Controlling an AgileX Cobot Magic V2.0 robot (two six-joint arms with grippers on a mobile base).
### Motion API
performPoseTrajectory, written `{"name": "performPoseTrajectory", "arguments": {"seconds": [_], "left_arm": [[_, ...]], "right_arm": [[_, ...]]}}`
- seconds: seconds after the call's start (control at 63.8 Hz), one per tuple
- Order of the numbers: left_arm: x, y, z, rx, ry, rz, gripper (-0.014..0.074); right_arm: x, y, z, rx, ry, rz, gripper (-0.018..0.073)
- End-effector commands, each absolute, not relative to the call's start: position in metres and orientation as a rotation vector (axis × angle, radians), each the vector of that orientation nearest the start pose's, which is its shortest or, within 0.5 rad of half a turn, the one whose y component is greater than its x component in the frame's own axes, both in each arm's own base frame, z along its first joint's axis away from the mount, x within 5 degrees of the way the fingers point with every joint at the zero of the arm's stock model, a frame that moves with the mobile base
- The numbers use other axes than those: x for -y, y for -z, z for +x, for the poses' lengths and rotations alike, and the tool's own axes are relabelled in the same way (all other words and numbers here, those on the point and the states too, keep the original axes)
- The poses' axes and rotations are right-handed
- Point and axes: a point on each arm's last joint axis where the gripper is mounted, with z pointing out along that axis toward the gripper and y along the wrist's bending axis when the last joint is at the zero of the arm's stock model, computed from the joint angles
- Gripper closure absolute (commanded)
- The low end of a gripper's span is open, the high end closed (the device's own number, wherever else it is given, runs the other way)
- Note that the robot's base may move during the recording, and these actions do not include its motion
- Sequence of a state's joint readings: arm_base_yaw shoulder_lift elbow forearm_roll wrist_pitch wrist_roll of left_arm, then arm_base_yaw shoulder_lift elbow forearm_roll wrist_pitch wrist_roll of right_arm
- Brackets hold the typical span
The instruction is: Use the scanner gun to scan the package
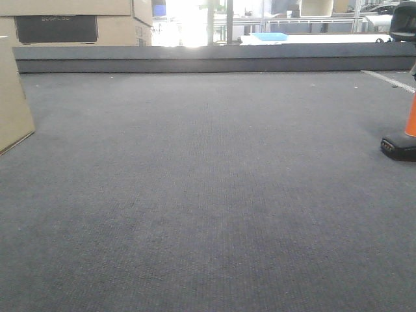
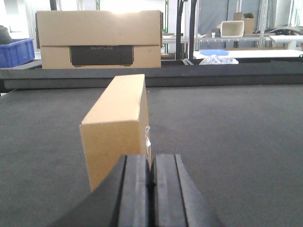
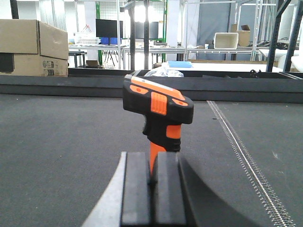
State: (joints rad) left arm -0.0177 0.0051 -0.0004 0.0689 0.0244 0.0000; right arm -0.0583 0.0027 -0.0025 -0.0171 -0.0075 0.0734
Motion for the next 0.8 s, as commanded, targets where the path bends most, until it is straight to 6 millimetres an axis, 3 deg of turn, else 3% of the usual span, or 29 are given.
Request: {"name": "performPoseTrajectory", "arguments": {"seconds": [0.0,0.784], "left_arm": [[0.0007,-0.2118,0.0563,-1.498,-0.038,0.056,0.0707],[0.0008,-0.2126,0.0562,-1.490,-0.010,0.031,0.0707]], "right_arm": [[0.0032,-0.2159,0.0558,-1.452,0.005,0.078,0.0727],[0.0032,-0.2159,0.0558,-1.452,0.005,0.078,0.0727]]}}
